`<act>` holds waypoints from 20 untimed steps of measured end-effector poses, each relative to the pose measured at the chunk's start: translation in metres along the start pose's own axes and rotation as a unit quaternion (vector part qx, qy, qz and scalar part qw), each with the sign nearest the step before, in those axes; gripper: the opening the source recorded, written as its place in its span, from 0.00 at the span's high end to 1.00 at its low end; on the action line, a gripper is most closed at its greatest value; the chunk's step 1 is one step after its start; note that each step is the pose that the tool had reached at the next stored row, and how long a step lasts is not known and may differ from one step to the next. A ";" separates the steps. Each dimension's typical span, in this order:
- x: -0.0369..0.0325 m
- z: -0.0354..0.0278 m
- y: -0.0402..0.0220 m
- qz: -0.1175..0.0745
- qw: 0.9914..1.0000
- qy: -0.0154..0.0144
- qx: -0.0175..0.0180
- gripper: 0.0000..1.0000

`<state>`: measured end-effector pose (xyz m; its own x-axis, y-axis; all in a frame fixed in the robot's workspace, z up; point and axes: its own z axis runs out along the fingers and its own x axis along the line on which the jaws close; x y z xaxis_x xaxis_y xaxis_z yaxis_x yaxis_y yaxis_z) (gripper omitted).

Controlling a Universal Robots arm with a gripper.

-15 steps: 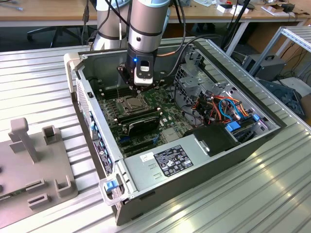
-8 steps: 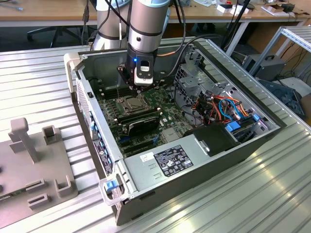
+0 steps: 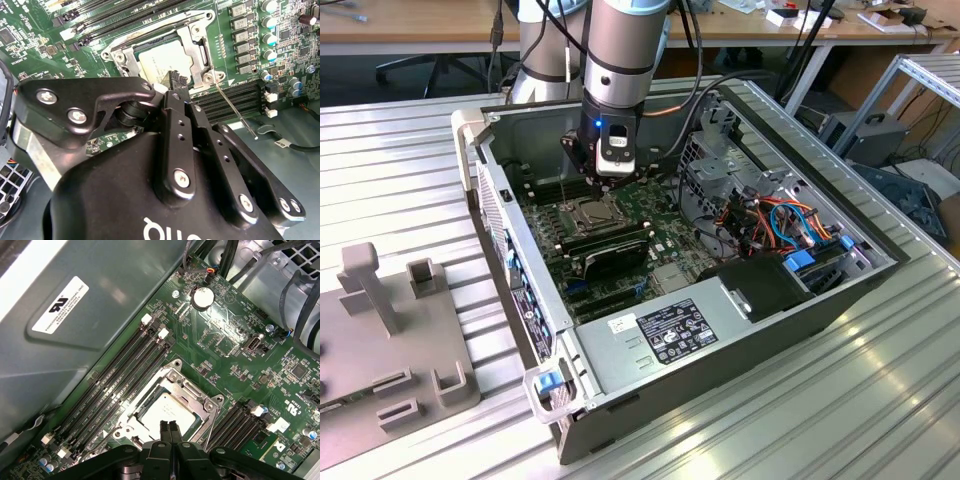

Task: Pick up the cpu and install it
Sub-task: 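Install the first cpu locking lever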

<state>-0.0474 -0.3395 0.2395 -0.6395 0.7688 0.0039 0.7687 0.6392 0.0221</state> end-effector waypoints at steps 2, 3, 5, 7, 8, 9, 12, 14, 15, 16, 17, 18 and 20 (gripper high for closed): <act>0.0000 0.0000 0.0000 -0.003 1.000 0.000 0.000 0.89; 0.0000 0.0000 0.0000 -0.008 1.000 0.000 0.000 0.89; 0.0000 0.0000 0.0000 -0.020 1.000 0.000 0.000 0.89; 0.0000 0.0000 0.0000 -0.035 0.999 0.001 0.000 0.89; 0.0000 0.0000 0.0000 -0.040 0.999 0.001 0.000 0.89; 0.0000 0.0000 0.0000 -0.045 0.999 0.001 0.000 0.89; 0.0000 0.0000 0.0000 -0.067 0.998 0.001 0.000 0.89; 0.0000 0.0000 0.0000 -0.085 0.996 0.002 0.000 0.89; 0.0000 0.0000 0.0000 -0.096 0.995 0.002 0.000 0.89; 0.0000 0.0000 0.0000 -0.103 0.995 0.002 0.000 0.89; 0.0000 0.0000 0.0000 -0.109 0.994 0.002 0.000 0.89; 0.0000 0.0000 0.0000 -0.118 0.993 0.003 0.000 0.89; 0.0000 0.0000 0.0000 -0.121 0.993 0.003 0.001 0.89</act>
<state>-0.0474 -0.3395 0.2395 -0.8054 0.5928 0.0037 0.5927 0.8051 0.0220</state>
